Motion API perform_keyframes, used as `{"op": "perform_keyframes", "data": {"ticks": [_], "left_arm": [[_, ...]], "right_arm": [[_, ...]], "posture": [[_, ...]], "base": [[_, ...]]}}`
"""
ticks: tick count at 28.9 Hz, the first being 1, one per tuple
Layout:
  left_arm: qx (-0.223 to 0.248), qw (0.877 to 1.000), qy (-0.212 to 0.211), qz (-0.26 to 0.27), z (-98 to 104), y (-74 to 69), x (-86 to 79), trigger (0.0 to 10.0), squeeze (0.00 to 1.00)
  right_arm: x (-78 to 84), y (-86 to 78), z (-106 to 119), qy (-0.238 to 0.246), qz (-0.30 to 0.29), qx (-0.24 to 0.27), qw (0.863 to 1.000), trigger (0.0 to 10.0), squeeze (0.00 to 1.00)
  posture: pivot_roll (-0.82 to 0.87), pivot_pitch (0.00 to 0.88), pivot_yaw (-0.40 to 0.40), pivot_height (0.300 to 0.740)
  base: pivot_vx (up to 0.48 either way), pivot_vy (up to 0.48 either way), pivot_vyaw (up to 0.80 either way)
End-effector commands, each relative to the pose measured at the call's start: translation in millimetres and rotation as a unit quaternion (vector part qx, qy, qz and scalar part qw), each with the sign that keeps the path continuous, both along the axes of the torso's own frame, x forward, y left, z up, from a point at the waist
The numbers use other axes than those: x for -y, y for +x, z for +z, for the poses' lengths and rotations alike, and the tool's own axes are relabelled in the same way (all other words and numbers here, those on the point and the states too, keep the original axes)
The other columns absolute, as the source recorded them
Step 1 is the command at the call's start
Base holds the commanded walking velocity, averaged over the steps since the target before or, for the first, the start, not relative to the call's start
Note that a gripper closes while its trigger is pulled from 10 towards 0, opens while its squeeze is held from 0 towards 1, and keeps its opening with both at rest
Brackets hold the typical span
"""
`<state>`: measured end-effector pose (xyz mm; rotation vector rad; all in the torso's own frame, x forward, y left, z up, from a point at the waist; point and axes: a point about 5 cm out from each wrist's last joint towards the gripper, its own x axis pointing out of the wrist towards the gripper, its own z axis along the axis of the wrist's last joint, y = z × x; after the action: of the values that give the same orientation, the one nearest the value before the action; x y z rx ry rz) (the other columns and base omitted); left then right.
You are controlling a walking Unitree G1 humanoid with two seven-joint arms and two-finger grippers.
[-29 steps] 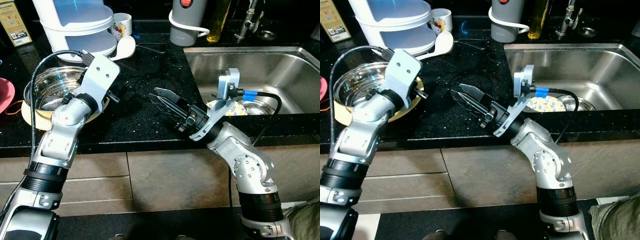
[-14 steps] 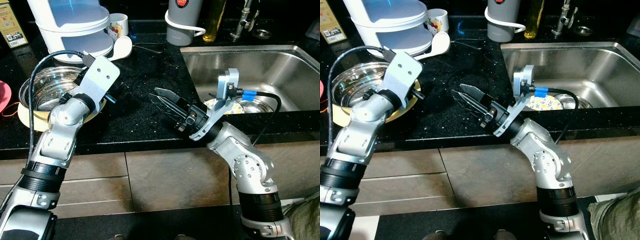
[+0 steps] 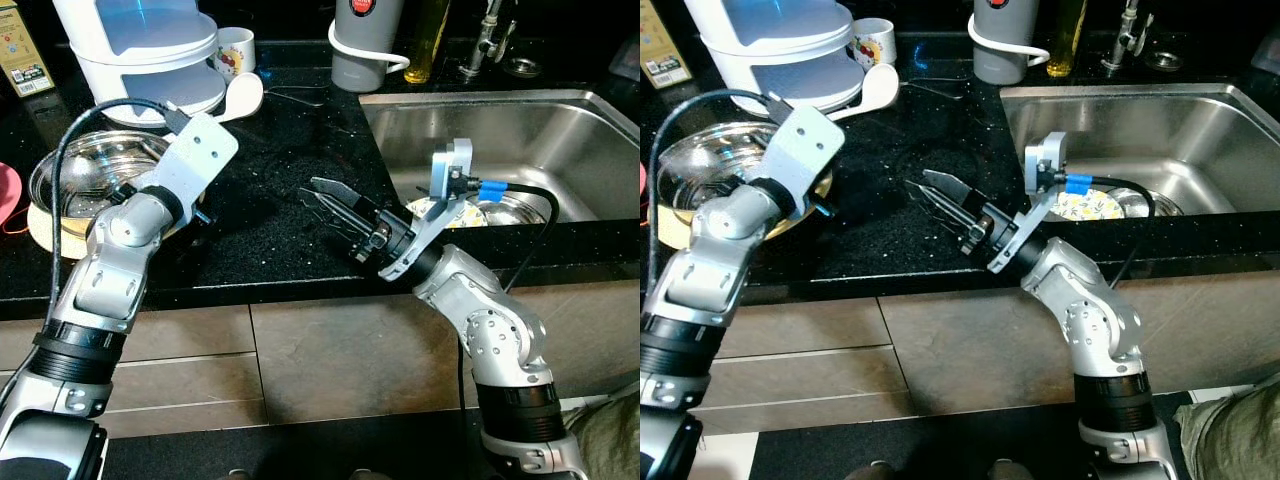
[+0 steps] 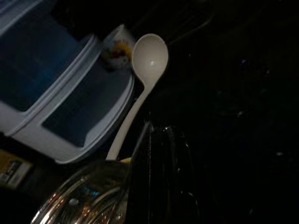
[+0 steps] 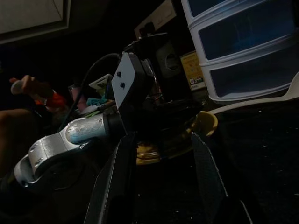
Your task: Kitchen organization
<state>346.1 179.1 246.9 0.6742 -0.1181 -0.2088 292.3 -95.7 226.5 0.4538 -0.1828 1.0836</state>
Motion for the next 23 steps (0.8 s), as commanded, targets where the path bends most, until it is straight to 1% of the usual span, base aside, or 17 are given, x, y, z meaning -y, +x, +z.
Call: {"op": "perform_keyframes", "data": {"ticks": [1, 2, 4, 5, 6, 13, 15, 18, 19, 21, 22, 23], "left_arm": [[-0.040, 0.999, 0.003, 0.006, -16.2, 1.3, -1.5, 0.0, 0.00], [-0.038, 0.999, 0.002, 0.006, -15.2, 1.5, -1.2, 0.0, 0.00], [-0.021, 1.000, -0.015, 0.006, -4.8, 2.1, 0.9, 0.0, 0.00], [-0.021, 1.000, -0.015, 0.006, -4.8, 2.1, 0.9, 0.0, 0.00], [-0.009, 1.000, -0.029, 0.004, 2.8, 1.8, 2.0, 0.0, 0.00], [0.014, 0.999, -0.043, 0.001, 16.7, -1.6, 4.0, 0.0, 0.00], [0.030, 0.998, -0.054, -0.002, 24.9, -3.4, 5.6, 0.0, 0.00], [0.068, 0.994, -0.081, -0.016, 45.3, -7.4, 9.2, 0.0, 0.00], [0.068, 0.994, -0.081, -0.016, 45.3, -7.4, 9.2, 0.0, 0.00], [0.102, 0.988, -0.111, -0.027, 63.9, -11.5, 10.3, 0.0, 0.00], [0.102, 0.988, -0.111, -0.027, 63.9, -11.5, 10.3, 0.0, 0.00], [0.117, 0.985, -0.124, -0.032, 71.6, -13.7, 10.5, 0.0, 0.00]], "right_arm": [[1.8, 1.5, 1.5, 0.001, -0.007, 0.005, 1.000, 10.0, 0.00], [1.8, 1.6, 1.4, 0.001, -0.007, 0.005, 1.000, 10.0, 0.00], [1.2, 2.1, 1.0, 0.000, -0.007, 0.005, 1.000, 10.0, 0.00], [1.2, 2.1, 1.0, 0.000, -0.007, 0.005, 1.000, 10.0, 0.00], [0.6, 2.2, 1.0, -0.001, -0.007, 0.006, 1.000, 10.0, 0.00], [0.2, 2.6, 0.9, -0.001, -0.008, 0.006, 1.000, 10.0, 0.00], [0.0, 2.8, 0.9, -0.002, -0.008, 0.006, 1.000, 10.0, 0.00], [-0.6, 3.1, 1.1, -0.001, -0.009, 0.006, 1.000, 10.0, 0.00], [-0.6, 3.1, 1.1, -0.001, -0.009, 0.006, 1.000, 10.0, 0.00], [-1.3, 3.7, 1.5, 0.002, -0.009, 0.006, 1.000, 10.0, 0.00], [-1.3, 3.7, 1.5, 0.002, -0.009, 0.006, 1.000, 10.0, 0.00], [-1.6, 4.0, 1.7, 0.004, -0.009, 0.006, 1.000, 10.0, 0.00]], "posture": [[-0.01, 0.064, -0.027, 0.732], [-0.01, 0.064, -0.027, 0.732], [-0.01, 0.061, -0.027, 0.732], [-0.01, 0.061, -0.027, 0.732], [-0.01, 0.059, -0.027, 0.732], [-0.01, 0.056, -0.027, 0.732], [-0.01, 0.059, -0.030, 0.732], [-0.01, 0.056, -0.031, 0.732], [-0.01, 0.056, -0.031, 0.732], [-0.01, 0.059, -0.032, 0.732], [-0.01, 0.059, -0.032, 0.732], [-0.01, 0.059, -0.033, 0.732]], "base": [[0.000, 0.000, 0.00], [0.000, 0.000, 0.00], [0.000, 0.000, 0.00], [0.000, 0.000, 0.00], [0.000, 0.000, 0.00], [0.000, 0.000, 0.00], [0.000, 0.000, 0.00], [0.000, 0.000, 0.00], [0.000, 0.000, 0.00], [0.000, 0.000, 0.00], [0.000, 0.000, 0.00], [0.000, 0.000, 0.00]]}}
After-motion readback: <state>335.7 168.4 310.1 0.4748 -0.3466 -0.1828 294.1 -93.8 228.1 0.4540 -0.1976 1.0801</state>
